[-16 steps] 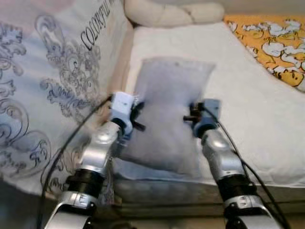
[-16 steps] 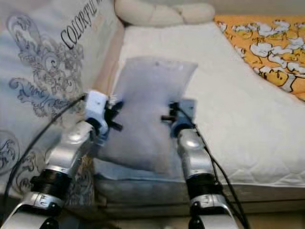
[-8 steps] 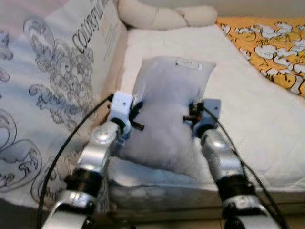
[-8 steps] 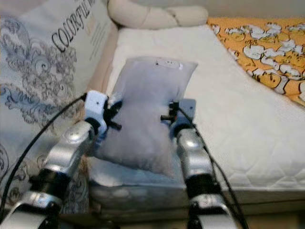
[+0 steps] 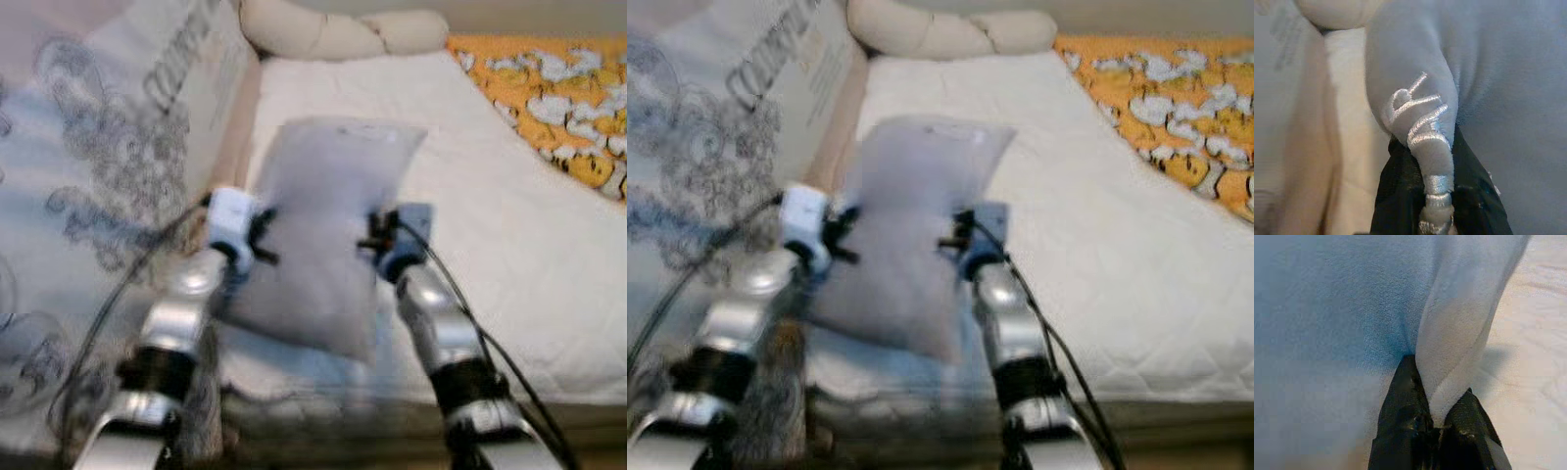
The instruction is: Clean up the room
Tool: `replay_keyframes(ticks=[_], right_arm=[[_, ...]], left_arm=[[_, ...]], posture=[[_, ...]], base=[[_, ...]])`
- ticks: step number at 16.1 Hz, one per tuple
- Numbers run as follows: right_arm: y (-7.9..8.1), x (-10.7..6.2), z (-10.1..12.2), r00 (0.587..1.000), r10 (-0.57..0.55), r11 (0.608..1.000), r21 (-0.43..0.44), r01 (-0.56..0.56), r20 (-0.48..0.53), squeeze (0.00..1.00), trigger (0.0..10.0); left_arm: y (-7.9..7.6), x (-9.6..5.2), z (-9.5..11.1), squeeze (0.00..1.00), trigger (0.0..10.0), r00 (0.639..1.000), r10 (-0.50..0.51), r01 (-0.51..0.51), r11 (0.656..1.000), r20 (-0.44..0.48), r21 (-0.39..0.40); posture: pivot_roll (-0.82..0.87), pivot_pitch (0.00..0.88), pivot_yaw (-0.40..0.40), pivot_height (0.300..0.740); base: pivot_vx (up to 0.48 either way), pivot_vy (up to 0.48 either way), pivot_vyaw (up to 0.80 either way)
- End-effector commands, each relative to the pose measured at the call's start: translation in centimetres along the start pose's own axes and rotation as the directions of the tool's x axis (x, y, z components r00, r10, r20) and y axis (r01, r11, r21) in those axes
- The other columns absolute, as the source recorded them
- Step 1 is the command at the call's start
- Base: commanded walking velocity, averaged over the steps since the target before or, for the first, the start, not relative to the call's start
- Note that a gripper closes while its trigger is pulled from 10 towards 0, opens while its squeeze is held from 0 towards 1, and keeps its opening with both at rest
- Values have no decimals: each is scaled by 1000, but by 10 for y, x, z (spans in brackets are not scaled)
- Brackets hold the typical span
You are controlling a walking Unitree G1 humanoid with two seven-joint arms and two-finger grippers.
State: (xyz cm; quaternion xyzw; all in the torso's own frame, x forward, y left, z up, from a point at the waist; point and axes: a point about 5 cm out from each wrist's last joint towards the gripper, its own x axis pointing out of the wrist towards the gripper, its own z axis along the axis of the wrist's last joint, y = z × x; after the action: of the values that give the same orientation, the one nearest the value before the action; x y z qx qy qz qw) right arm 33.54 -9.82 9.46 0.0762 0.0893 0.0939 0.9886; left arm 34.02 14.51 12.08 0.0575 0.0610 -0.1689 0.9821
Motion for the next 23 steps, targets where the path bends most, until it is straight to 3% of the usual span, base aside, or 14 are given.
replay_keyframes(ticks=[1,4,10,14,19,20,22,23], right_arm=[[-9,1,9,999,-19,999,-35,20,27,0,10000],[-9,1,9,1000,-20,999,-43,21,24,0,10000],[-13,0,7,998,-52,998,-21,52,19,0,10000],[-14,-2,7,998,-53,998,19,52,31,0,10000],[-21,-3,2,995,-97,995,-4,97,-4,0,10000],[-29,-4,-2,990,-140,990,2,140,-25,1000,10000],[-37,-6,-5,985,-168,986,-8,168,-34,1000,10000],[-45,-9,-7,983,-183,982,-52,182,-21,1000,10000]], left_arm=[[-7,3,8,0,10000,999,-17,17,1000,36,4],[-7,3,8,0,10000,999,-22,22,1000,36,5],[-11,4,7,0,10000,999,-45,44,999,30,8],[-17,4,8,0,10000,997,-69,68,997,38,33],[-20,9,9,0,10000,995,-84,82,995,46,52],[-22,13,8,0,10000,995,-93,91,994,35,62],[-25,18,7,0,10000,995,-96,93,992,20,88],[-26,23,8,0,10000,997,-79,77,992,11,103]], posture=[[30,0,18,740],[31,0,20,740],[20,0,34,740],[15,0,36,740],[9,0,41,740],[6,0,42,740],[3,0,44,740],[-3,0,48,740]], base=[[292,0,431],[292,0,735],[289,0,0],[0,0,0],[0,0,0],[0,0,0],[0,0,0],[0,0,0]])
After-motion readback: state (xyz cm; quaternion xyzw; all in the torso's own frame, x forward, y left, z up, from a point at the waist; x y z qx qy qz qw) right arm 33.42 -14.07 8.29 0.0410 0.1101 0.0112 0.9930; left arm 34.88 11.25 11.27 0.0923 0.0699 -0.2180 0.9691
